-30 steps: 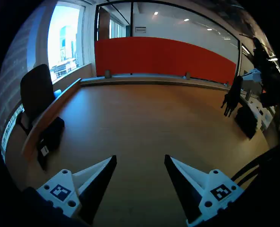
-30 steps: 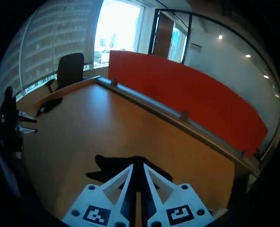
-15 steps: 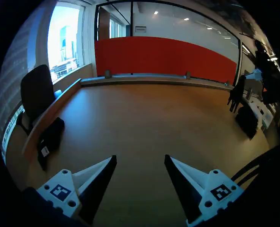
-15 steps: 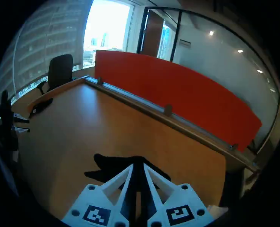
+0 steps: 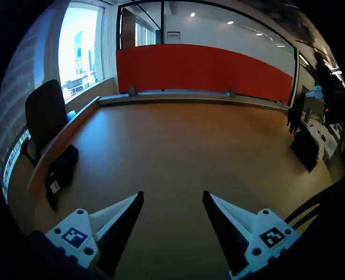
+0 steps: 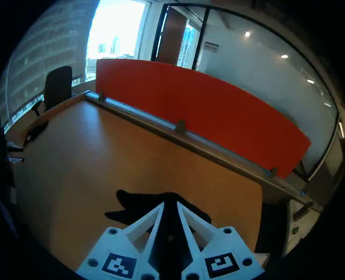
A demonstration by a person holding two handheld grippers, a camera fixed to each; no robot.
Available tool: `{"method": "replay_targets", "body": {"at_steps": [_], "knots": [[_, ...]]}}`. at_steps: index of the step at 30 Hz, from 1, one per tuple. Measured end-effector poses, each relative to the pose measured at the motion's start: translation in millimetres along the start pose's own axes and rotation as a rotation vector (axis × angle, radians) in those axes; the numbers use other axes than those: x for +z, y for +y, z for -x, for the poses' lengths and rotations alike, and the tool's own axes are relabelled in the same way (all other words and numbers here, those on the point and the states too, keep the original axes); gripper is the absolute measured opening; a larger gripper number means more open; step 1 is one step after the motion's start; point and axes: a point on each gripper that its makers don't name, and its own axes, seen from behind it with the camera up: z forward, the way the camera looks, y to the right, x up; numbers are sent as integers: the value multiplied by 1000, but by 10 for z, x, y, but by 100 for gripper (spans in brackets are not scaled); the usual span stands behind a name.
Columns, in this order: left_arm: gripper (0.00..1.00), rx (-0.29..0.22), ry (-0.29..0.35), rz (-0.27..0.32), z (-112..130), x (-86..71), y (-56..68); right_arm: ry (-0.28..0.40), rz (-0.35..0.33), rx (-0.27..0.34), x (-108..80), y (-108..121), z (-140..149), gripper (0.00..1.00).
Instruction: Fold towel
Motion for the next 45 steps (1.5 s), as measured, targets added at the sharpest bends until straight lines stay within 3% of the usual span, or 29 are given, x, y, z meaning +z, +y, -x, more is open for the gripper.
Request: {"method": "replay_targets", "body": {"at_steps": [20, 31, 45], "knots": [[94, 16, -7, 1, -37, 36, 102, -67, 59, 41, 18, 515, 351, 5], [94, 25, -6, 12, -66, 48, 174, -74, 70, 67, -126, 572, 521, 5], [94, 41, -5, 27, -76, 16, 212, -124, 97, 119, -396, 635, 1014, 5]]}}
